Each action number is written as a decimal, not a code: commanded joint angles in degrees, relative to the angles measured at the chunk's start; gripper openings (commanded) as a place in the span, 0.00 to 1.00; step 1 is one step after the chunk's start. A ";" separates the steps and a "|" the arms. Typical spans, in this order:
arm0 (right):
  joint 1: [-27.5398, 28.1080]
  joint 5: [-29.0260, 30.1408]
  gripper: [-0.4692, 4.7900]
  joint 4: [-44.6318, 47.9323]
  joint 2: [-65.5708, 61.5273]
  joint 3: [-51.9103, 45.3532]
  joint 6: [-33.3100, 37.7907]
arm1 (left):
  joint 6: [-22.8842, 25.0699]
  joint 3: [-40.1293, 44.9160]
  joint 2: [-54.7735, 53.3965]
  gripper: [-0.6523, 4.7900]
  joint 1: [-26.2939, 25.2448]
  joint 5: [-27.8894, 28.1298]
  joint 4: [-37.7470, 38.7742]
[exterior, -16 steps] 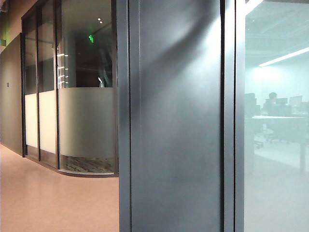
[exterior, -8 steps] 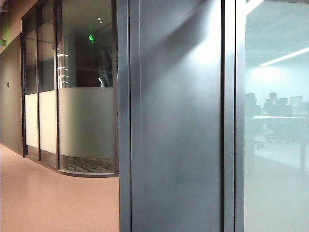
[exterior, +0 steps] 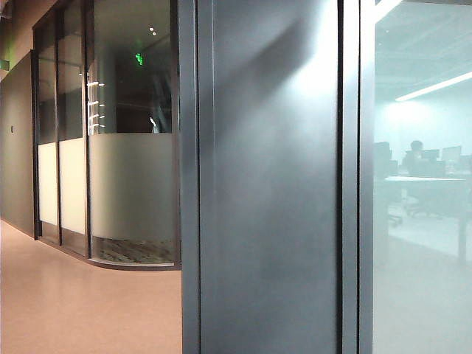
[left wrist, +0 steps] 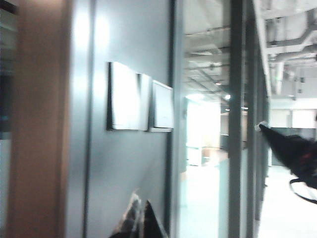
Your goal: Raise the arm to find the leftmost switch on the wall and turn on the lights.
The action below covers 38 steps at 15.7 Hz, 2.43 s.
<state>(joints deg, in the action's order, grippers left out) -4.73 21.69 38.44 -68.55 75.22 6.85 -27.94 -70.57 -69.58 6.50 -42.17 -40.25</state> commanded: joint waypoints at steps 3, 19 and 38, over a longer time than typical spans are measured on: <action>-14.69 2.54 0.09 0.33 -9.01 13.99 0.61 | 0.04 -0.26 0.17 0.11 0.17 -0.33 -0.52; -22.27 -0.74 0.09 -6.45 -38.49 40.79 0.61 | 0.07 -0.26 0.20 0.11 0.17 -5.38 -0.57; -22.95 -4.72 0.09 -5.20 -44.74 47.15 0.44 | 0.04 -0.26 0.20 0.11 0.17 -5.44 -0.57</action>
<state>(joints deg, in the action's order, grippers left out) -27.59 18.85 34.20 -113.19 121.99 7.25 -27.92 -70.59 -69.58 6.68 -47.40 -40.05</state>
